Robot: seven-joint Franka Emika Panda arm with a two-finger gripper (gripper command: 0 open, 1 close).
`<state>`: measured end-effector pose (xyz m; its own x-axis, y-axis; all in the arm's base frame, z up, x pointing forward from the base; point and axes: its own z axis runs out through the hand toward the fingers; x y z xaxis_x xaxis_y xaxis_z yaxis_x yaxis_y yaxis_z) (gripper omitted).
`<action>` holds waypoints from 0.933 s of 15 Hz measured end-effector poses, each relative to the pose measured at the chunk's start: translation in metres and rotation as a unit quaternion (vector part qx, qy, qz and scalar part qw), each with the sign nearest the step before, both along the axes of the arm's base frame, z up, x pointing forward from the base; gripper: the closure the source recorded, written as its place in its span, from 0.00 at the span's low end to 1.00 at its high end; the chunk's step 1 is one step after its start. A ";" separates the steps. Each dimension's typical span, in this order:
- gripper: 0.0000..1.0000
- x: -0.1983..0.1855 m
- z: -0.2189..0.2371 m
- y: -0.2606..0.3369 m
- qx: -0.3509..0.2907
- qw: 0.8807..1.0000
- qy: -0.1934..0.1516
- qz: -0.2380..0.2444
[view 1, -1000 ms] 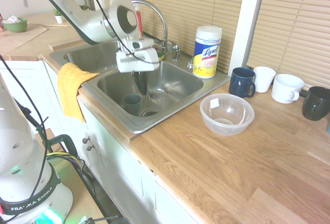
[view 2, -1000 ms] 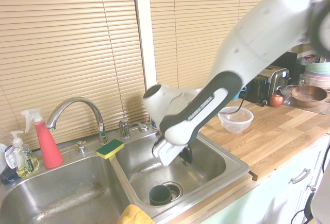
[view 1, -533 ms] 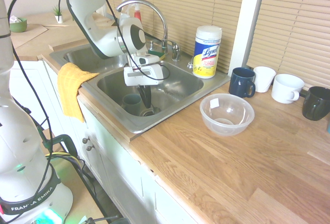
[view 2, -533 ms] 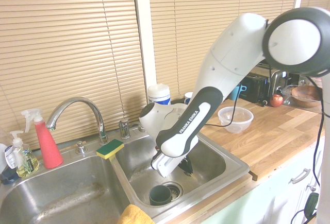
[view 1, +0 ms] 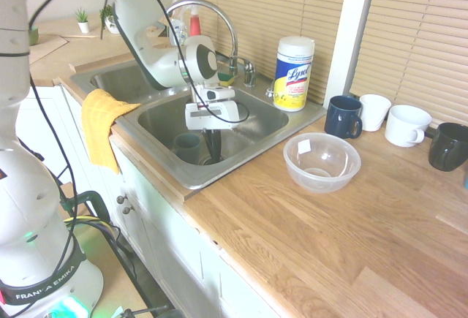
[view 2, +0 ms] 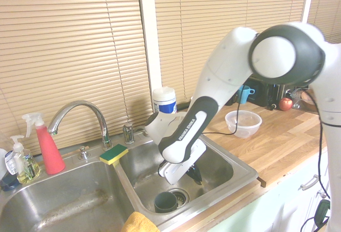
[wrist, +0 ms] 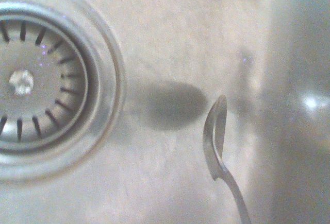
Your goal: Put the spoon into the sink
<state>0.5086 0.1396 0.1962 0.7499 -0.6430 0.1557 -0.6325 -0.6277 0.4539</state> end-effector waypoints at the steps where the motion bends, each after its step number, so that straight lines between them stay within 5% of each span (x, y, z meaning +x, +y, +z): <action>1: 1.00 0.004 -0.005 0.000 -0.001 1.000 0.003 -0.003; 7: 1.00 0.006 -0.012 -0.002 -0.002 0.999 0.025 -0.023; 8: 0.00 0.007 -0.011 -0.002 -0.002 0.999 0.027 -0.025; 14: 0.00 0.006 -0.008 0.008 -0.002 1.000 0.022 -0.012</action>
